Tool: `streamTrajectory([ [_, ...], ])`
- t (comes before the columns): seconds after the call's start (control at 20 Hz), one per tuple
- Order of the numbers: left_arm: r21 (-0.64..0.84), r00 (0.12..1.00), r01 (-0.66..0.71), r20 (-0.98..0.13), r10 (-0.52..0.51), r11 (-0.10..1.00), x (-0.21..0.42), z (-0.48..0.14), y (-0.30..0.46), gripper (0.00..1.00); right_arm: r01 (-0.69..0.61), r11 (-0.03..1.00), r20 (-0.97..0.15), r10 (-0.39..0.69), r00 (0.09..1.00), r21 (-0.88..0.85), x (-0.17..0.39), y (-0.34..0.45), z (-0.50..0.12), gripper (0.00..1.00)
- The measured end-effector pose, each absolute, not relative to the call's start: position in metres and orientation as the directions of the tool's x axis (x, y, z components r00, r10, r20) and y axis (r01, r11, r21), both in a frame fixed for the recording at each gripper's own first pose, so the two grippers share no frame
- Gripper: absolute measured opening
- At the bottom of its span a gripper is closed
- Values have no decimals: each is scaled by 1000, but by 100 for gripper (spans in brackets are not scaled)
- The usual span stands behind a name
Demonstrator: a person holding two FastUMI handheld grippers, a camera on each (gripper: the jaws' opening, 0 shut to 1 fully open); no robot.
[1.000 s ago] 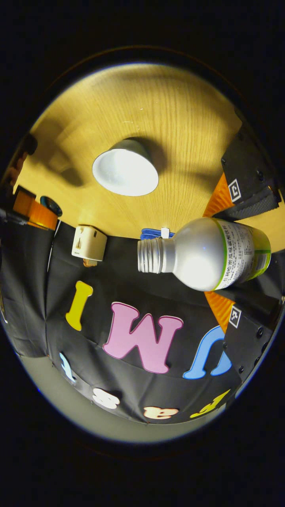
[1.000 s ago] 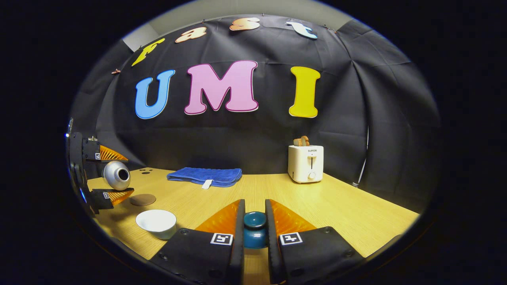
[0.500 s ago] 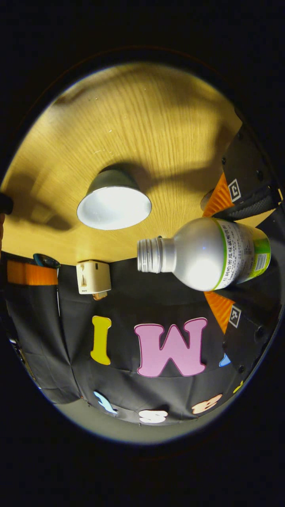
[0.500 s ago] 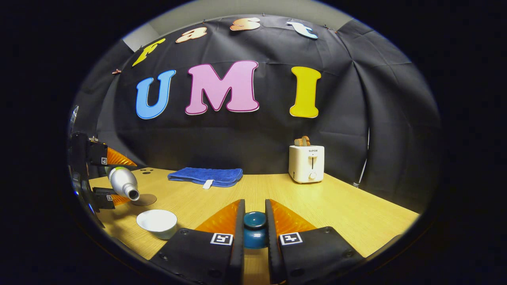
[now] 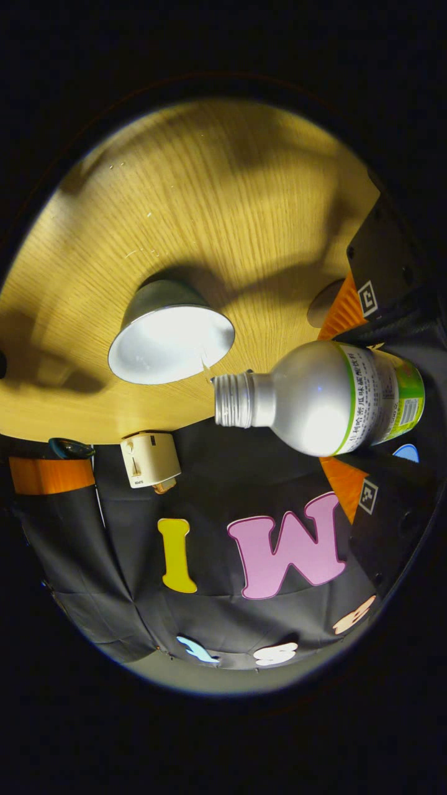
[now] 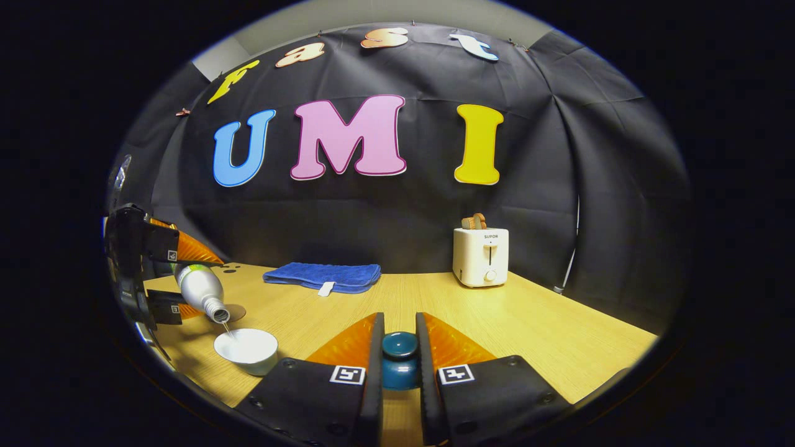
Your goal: Open the teacup lid with one hand, grasp the water bottle and pour water into the teacup with the other hand; after pouring, place the water bottle on the coaster and then close the teacup lid.
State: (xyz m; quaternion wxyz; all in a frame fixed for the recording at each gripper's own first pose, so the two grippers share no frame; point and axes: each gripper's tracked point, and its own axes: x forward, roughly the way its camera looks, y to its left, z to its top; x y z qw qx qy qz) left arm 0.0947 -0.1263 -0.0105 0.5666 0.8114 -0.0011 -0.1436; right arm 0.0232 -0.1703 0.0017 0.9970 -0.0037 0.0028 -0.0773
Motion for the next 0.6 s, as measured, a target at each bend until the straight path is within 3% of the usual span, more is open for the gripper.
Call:
streamTrajectory([
  [0.6,876,964,157,-237,-123,-455,96,-10,-123,79,130,992,-6,-130,992,-7,23,-166,1,28],
])
